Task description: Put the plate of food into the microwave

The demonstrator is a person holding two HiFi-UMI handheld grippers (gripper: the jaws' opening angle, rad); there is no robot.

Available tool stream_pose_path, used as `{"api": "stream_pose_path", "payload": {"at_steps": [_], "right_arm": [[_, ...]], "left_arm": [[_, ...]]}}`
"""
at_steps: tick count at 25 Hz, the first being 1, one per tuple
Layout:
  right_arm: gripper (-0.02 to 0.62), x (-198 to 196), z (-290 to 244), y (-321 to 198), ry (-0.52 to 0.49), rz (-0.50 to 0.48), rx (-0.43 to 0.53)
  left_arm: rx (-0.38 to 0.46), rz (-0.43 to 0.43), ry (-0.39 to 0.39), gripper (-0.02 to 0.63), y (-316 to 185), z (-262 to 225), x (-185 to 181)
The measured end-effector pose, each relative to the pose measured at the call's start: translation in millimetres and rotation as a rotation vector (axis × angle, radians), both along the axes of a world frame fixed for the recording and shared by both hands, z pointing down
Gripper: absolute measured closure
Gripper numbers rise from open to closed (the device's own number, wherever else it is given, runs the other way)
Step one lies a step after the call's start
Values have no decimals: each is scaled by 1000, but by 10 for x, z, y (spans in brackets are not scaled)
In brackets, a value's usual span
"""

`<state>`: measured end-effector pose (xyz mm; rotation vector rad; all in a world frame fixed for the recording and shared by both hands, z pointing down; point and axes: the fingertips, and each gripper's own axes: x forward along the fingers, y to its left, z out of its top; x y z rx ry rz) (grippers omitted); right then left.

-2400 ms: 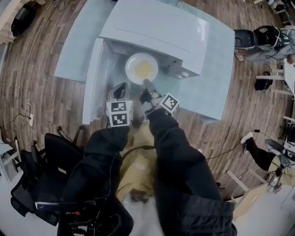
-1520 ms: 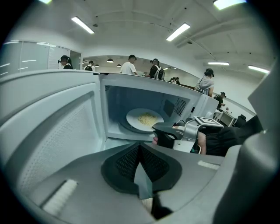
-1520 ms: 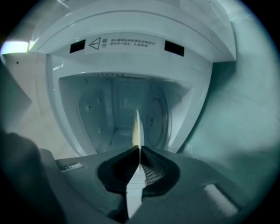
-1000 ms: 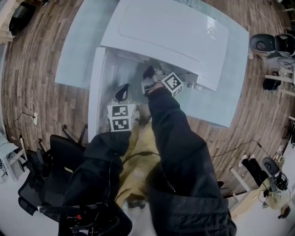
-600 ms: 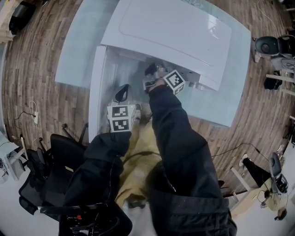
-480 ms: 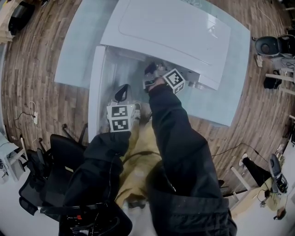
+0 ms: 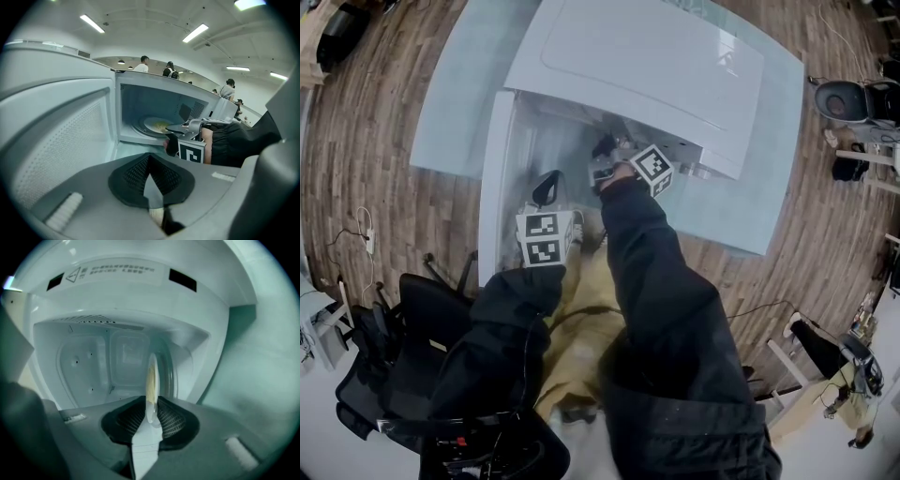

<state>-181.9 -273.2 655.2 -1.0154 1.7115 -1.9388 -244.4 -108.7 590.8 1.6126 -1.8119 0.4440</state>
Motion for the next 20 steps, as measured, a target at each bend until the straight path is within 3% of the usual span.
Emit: {"api": "stream_pose_path", "payload": {"at_steps": [14, 20], "right_arm": [[469, 95, 159, 276, 33, -90, -46], [474, 171, -69, 524, 62, -177, 49]], "left_arm": [[13, 7, 2, 607, 90, -33, 95], [37, 17, 3, 607, 73, -124, 168]]}}
